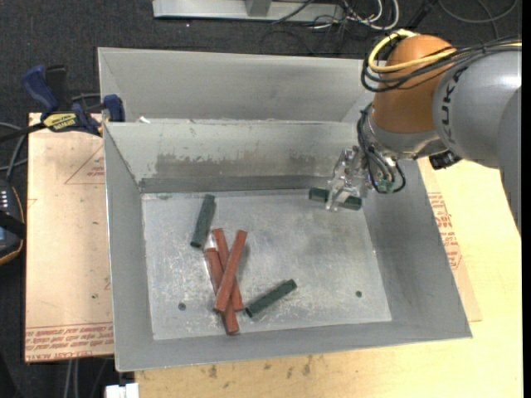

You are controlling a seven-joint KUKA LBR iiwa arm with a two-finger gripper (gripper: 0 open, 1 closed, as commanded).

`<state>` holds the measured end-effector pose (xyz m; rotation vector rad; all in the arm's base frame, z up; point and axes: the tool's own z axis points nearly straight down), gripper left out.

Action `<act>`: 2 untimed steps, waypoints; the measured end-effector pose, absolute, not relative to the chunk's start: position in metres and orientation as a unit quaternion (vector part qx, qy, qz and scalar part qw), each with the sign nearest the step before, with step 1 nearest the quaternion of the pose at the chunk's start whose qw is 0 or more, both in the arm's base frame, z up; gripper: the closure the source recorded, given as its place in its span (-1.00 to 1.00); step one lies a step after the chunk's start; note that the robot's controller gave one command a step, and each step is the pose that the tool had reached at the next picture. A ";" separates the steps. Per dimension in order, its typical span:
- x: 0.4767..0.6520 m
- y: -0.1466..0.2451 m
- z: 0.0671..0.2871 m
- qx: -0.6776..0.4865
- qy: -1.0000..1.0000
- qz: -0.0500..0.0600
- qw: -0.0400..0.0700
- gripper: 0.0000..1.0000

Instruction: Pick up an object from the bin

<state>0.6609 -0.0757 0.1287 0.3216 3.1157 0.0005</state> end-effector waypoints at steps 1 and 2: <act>0.659 -0.075 0.114 0.102 0.995 0.000 0.001 1.00; 0.663 -0.075 0.170 0.102 0.995 0.000 0.004 1.00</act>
Offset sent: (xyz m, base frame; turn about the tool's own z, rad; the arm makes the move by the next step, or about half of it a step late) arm 0.0000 0.0000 0.0388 0.0000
